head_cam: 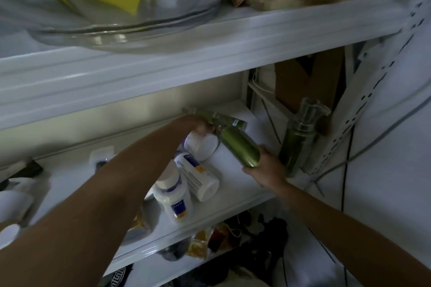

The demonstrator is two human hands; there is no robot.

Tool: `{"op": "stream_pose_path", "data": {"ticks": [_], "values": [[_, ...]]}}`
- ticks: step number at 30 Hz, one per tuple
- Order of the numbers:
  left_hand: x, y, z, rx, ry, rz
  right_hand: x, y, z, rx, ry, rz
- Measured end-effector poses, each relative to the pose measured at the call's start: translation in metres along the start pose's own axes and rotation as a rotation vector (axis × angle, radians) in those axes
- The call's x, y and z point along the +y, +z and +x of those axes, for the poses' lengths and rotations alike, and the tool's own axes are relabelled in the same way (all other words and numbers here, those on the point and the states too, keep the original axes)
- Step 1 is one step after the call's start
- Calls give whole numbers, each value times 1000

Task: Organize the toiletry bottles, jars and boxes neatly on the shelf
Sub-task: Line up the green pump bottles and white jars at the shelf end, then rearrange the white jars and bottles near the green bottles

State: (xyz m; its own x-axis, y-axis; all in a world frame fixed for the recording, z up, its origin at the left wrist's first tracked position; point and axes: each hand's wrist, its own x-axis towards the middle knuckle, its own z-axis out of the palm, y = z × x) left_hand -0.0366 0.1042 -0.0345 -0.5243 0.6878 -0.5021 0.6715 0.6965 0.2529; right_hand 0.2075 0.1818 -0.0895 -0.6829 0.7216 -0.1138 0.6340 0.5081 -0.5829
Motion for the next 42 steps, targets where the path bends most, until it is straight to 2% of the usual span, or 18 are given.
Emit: {"op": "stream_pose_path", "data": {"ticks": [2, 5, 7, 9, 14, 18, 23, 28, 35, 40, 42], "values": [[18, -8, -22, -34, 98, -94, 5, -1, -9, 10, -9, 222], [30, -15, -38, -46, 273, -563, 5, -6, -22, -25, -30, 520], [38, -22, -42, -90, 344, -861, 5, -8, -25, -72, -29, 643], [48, -29, -44, -151, 396, -970, 6, -8, -25, -112, -29, 702], [69, -37, -66, -235, 518, -854, 12, -3, -22, -81, -42, 768], [75, -35, -74, -93, 570, -710, 18, 3, -27, -72, -55, 726], [75, -31, -82, -13, 593, -625, 17, 15, -29, 18, -81, 573], [86, -18, -95, 176, 633, -638, 16, 32, -27, 90, -66, 520], [79, -27, -101, 223, 700, -542, 46, 39, -31, -26, -114, 340], [61, -30, -105, 159, 716, -614, 52, 31, -28, -179, -173, 415], [56, -29, -109, 111, 728, -646, 53, 31, -28, -177, -164, 425]]}}
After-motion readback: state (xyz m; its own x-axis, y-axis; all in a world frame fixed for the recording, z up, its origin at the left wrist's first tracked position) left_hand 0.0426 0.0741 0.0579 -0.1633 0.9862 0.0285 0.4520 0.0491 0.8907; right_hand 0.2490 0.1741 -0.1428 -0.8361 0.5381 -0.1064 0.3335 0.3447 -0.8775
